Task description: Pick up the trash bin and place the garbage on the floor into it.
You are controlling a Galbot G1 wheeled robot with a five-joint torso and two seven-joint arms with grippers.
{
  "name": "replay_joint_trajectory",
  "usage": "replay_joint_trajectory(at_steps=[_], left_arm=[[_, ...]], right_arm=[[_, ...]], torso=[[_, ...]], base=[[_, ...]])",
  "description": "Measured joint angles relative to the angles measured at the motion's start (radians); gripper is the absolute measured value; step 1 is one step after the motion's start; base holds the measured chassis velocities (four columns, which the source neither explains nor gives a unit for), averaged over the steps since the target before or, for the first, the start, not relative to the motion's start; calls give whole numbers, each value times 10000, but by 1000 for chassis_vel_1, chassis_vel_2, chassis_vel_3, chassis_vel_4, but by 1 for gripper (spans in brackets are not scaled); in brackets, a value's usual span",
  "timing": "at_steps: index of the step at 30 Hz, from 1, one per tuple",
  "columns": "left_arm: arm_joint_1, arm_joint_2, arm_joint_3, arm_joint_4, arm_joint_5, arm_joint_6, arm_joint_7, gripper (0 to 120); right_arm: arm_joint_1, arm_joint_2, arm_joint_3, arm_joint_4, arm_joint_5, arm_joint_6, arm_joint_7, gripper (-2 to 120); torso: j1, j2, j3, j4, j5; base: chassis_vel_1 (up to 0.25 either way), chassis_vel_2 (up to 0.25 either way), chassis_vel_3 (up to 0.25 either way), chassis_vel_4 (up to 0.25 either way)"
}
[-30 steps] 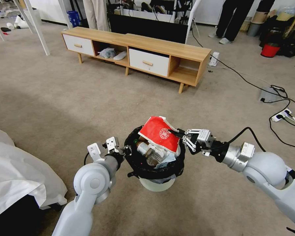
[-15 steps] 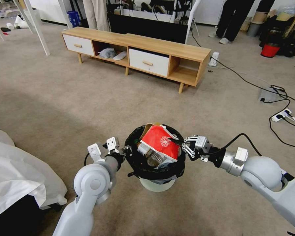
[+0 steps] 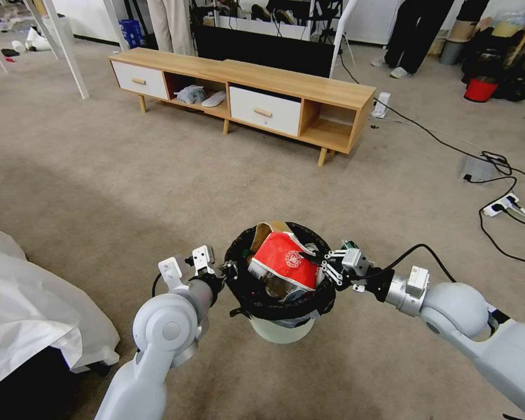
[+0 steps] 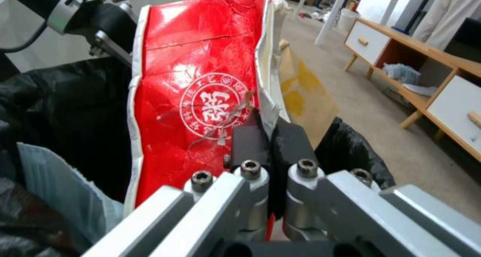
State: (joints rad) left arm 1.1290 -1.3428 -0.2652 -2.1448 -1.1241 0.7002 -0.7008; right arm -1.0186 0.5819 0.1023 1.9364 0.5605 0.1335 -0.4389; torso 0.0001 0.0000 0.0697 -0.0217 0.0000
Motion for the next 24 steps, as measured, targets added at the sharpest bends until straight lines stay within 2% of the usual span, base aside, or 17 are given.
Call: replay_joint_trajectory(at_steps=[18, 22, 24], left_arm=[[-190, -236, 210, 281, 136, -27, 117, 4], [-196, -289, 199, 330, 233, -30, 155, 4], [-182, -307, 181, 339, 285, -37, 177, 4]], right_arm=[[-59, -26, 11, 258, -42, 2, 42, 0], [-88, -61, -4, 277, -134, -2, 311, 0], [-104, -61, -4, 265, -174, -3, 406, 10]], torso=[[0, 0, 0, -1, 0], [0, 0, 0, 0, 0], [0, 0, 0, 0, 0]], base=[[0, 0, 0, 0], [0, 0, 0, 0], [0, 0, 0, 0]])
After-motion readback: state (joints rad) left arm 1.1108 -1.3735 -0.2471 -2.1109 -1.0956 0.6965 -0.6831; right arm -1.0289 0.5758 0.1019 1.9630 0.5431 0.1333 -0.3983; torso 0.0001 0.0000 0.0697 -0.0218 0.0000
